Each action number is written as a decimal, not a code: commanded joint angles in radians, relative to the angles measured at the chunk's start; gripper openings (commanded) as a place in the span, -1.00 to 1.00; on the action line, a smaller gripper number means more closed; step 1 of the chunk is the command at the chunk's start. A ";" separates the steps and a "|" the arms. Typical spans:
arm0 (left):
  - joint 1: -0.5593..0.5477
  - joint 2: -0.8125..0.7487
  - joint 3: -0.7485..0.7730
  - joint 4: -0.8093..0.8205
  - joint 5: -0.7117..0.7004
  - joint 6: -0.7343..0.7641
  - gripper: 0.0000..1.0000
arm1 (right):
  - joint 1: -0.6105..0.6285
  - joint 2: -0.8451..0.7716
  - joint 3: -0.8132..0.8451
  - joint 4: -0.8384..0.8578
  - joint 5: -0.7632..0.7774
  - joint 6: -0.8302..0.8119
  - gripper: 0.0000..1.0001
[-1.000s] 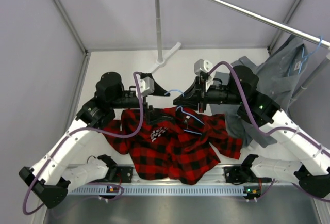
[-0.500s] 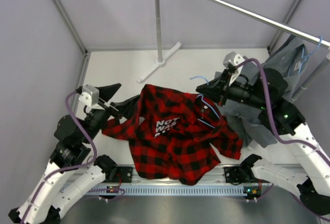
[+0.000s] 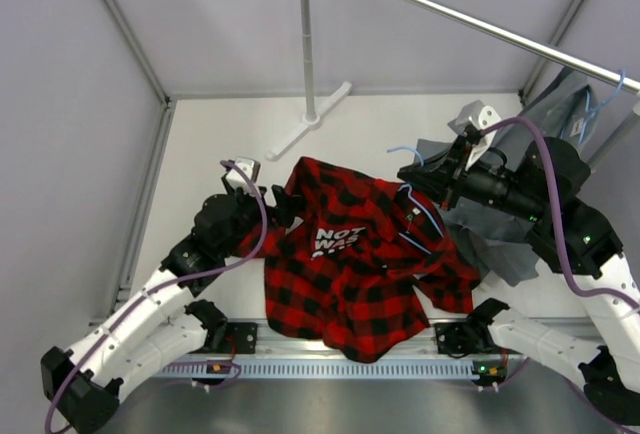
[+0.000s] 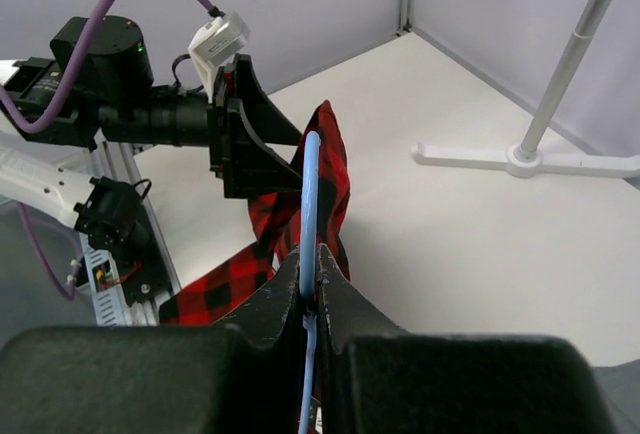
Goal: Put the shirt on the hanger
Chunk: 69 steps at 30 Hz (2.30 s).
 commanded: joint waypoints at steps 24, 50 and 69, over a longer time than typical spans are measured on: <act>0.124 0.267 0.216 0.005 -0.406 -0.112 -1.00 | -0.018 -0.136 -0.010 -0.002 0.107 -0.044 -1.00; 0.138 0.067 0.380 -0.250 -0.274 -0.043 0.96 | -0.018 0.019 0.057 0.121 0.076 0.055 -1.00; 0.138 -0.061 0.598 -0.574 -0.159 0.175 0.96 | 0.016 0.562 1.017 -0.199 0.639 0.117 -1.00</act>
